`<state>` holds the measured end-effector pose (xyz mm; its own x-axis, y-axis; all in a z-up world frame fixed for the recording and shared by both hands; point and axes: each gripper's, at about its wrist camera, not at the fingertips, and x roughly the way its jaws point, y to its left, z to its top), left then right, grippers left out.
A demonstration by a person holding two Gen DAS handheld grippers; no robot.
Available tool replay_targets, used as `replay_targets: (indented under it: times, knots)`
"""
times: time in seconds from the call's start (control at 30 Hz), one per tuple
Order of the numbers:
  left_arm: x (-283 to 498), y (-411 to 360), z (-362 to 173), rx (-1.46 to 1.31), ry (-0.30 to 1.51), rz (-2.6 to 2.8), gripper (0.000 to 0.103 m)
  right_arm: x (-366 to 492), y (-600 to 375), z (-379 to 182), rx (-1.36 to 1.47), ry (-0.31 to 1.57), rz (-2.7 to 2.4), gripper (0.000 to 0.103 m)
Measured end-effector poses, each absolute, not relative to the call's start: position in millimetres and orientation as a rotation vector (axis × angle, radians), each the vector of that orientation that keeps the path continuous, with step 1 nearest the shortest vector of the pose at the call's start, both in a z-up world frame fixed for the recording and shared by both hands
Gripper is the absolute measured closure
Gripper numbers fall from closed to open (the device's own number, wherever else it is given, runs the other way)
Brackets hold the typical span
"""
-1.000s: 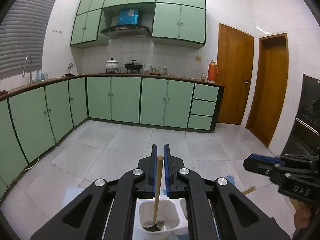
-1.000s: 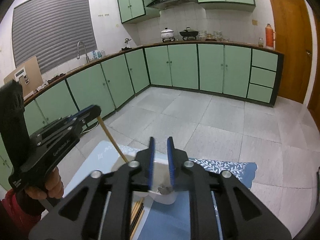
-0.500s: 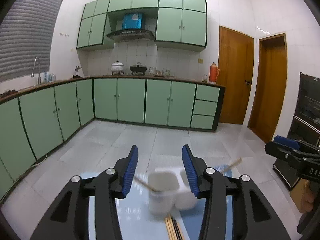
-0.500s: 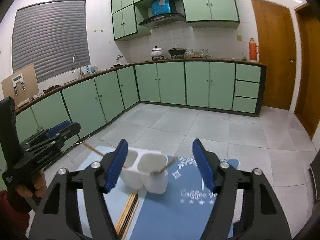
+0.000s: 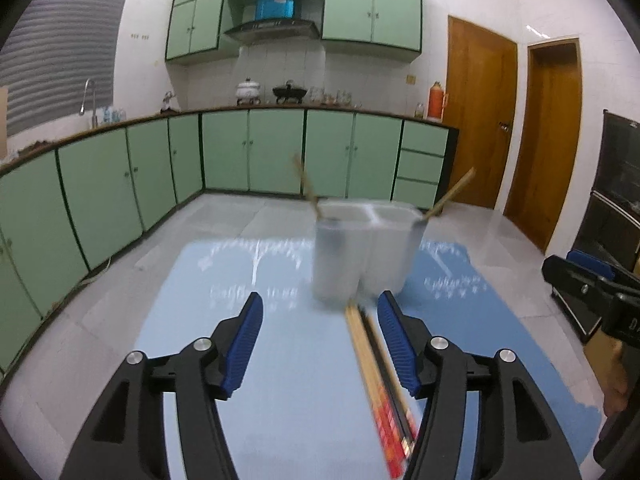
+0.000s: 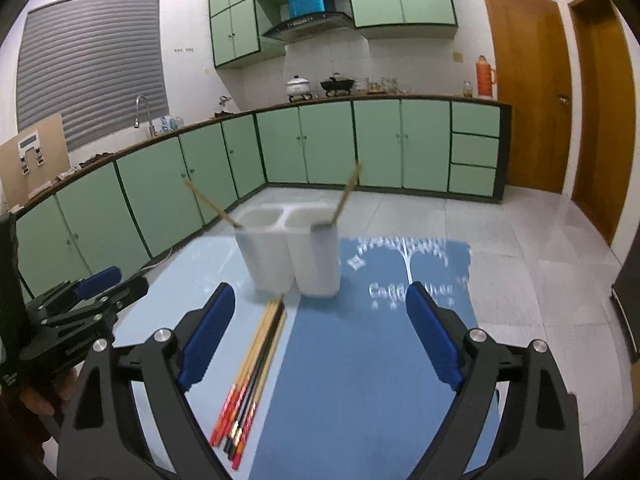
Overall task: Organize utensils
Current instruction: 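Open the right gripper and move it back toward the chopsticks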
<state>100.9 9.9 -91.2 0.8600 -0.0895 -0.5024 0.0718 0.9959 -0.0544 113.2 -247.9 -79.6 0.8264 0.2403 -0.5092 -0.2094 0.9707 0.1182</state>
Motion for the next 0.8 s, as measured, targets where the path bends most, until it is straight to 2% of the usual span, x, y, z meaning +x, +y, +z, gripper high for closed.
replay_targets:
  times: [0.27,0.67,0.8]
  knots:
    - [75,20,-140,-0.018,0.629,-0.058,0.044,92,-237,-129,0.078,0.624,0.215,0.019]
    - [52,17,-173,-0.021,0.722,-0.043,0.044,54,-201,-180,-0.007,0.738,0.275,0.032]
    - [49,16,-182,-0.034,0.735,-0.03,0.044,46,-190,-190,-0.024,0.751,0.29,0.04]
